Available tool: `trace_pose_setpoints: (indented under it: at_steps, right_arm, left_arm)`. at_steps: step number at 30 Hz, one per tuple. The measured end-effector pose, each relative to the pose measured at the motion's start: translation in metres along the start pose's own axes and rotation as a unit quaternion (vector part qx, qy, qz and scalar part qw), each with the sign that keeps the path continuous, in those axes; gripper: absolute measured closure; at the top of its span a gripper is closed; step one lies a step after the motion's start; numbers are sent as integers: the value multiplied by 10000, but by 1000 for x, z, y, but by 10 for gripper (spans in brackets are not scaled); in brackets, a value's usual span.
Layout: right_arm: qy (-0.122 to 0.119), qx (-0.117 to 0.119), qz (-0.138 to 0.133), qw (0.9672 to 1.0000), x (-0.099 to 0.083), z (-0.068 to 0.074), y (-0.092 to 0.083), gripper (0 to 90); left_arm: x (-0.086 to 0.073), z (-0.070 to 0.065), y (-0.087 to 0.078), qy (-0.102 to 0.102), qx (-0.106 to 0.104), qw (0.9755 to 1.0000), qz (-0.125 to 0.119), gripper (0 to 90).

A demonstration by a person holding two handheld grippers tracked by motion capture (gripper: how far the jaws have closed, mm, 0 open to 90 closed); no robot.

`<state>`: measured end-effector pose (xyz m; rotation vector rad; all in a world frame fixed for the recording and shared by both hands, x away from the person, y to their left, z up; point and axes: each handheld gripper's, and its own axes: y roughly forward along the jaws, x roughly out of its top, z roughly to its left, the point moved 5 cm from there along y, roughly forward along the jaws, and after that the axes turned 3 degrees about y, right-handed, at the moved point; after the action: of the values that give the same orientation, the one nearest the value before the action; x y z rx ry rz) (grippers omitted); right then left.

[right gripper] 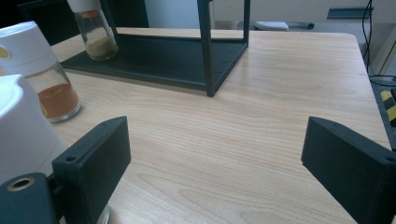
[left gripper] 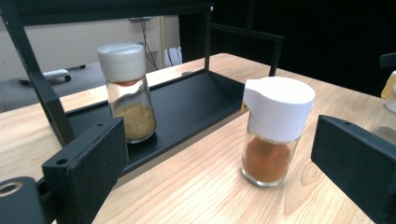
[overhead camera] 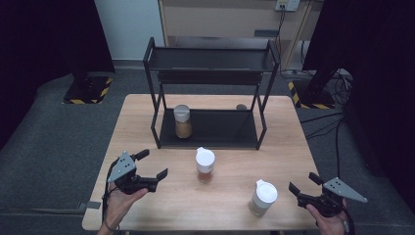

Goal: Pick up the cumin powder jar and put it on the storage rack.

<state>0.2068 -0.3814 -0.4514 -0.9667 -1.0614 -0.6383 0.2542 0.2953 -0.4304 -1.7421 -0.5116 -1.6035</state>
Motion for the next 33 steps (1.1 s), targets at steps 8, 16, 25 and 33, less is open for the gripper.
trace_pose_setpoints:
  at_steps: [8, 16, 25, 33]
  right_arm:
    - [-10, -10, 3, 10000, 0, 0, 0, 86]
    - [-11, -19, 10, 10000, 0, 0, 0, 86]
    - [0, -22, 6, 10000, 0, 0, 0, 86]
    - [-17, -15, 5, 10000, 0, 0, 0, 86]
  left_arm:
    - [-11, 1, -5, -27, -14, 10000, 93, 32]
    - [-24, 2, -5, -87, -8, 9999, 143, 32]
    - [-34, 6, -6, -90, 76, 9998, 190, 32]
    - [-44, 11, -11, -196, 125, 9997, 117, 31]
